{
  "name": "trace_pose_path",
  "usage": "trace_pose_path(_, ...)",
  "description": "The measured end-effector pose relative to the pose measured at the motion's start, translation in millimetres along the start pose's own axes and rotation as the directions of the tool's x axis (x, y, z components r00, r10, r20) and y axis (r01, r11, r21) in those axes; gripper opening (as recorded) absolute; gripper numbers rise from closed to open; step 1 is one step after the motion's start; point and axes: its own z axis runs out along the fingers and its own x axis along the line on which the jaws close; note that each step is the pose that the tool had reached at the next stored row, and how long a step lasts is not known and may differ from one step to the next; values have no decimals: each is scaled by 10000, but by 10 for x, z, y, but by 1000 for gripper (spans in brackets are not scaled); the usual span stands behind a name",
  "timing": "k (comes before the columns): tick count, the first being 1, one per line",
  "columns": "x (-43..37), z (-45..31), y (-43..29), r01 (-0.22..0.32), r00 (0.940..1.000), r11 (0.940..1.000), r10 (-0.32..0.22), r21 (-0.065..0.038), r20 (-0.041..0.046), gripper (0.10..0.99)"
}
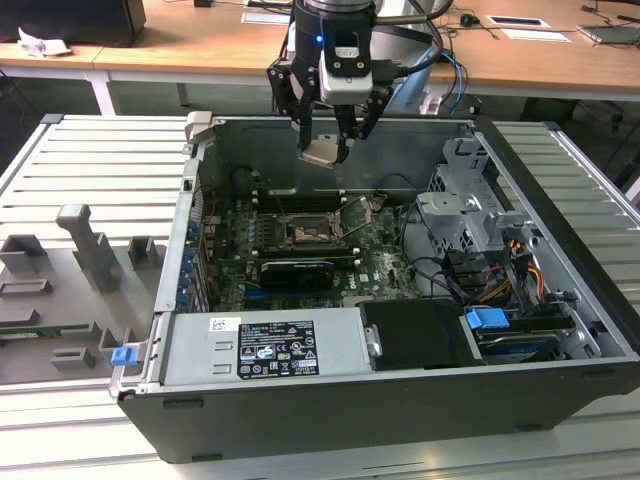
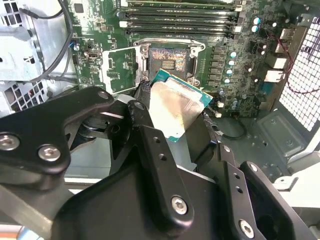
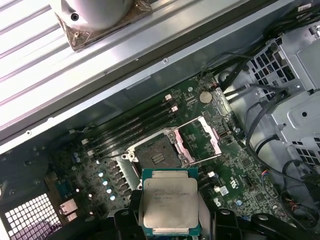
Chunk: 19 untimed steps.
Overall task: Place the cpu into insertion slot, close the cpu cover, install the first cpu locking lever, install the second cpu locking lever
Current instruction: 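Place the cpu into insertion slot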
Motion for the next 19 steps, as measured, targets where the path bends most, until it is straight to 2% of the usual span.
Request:
trace_pose_path(7,0,8,-1,-591,9982,9983,591,-2,45,529)
trace_pose_path(12,0,13,-1,-1068,9942,9943,1068,-13,78,529)
trace_pose_path(17,0,18,-1,-1507,9885,9886,1508,-23,108,529)
trace_pose_path(19,0,22,-1,-1756,9844,9845,1756,-30,125,529)
